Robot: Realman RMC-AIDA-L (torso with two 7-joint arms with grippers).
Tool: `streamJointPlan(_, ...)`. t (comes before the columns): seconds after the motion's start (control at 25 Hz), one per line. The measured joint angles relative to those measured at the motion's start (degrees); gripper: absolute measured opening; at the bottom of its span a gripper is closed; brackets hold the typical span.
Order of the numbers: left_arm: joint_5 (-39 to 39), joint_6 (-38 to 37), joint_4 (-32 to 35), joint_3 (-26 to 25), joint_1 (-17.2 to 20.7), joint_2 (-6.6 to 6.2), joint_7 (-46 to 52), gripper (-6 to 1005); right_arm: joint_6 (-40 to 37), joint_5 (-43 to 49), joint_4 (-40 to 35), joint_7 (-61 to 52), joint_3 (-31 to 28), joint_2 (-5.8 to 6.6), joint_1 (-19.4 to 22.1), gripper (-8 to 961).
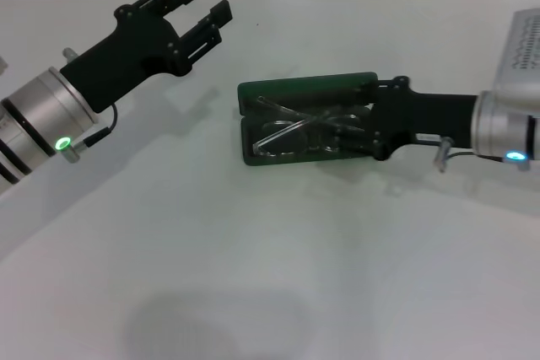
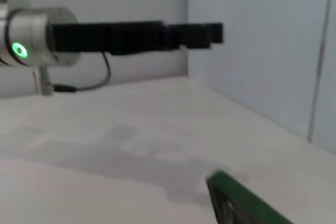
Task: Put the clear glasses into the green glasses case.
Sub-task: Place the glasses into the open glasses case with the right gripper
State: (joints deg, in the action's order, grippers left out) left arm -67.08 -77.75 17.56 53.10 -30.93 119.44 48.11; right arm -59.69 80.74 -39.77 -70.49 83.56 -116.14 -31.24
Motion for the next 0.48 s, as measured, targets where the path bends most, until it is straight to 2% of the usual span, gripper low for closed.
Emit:
streamJointPlan(0.32, -0.1, 0.0, 0.0, 0.1, -0.4, 0.13, 0.0, 572, 1.7, -1.0, 9.9, 0.7, 3.8, -0.06, -8.9, 559)
streamJointPlan(0.48, -0.1, -0.1, 0.0, 0.2, -0.4, 0.16, 0.0, 572, 2.9, -0.9, 11.4, 0.6, 5.3, -0.04, -10.1, 559)
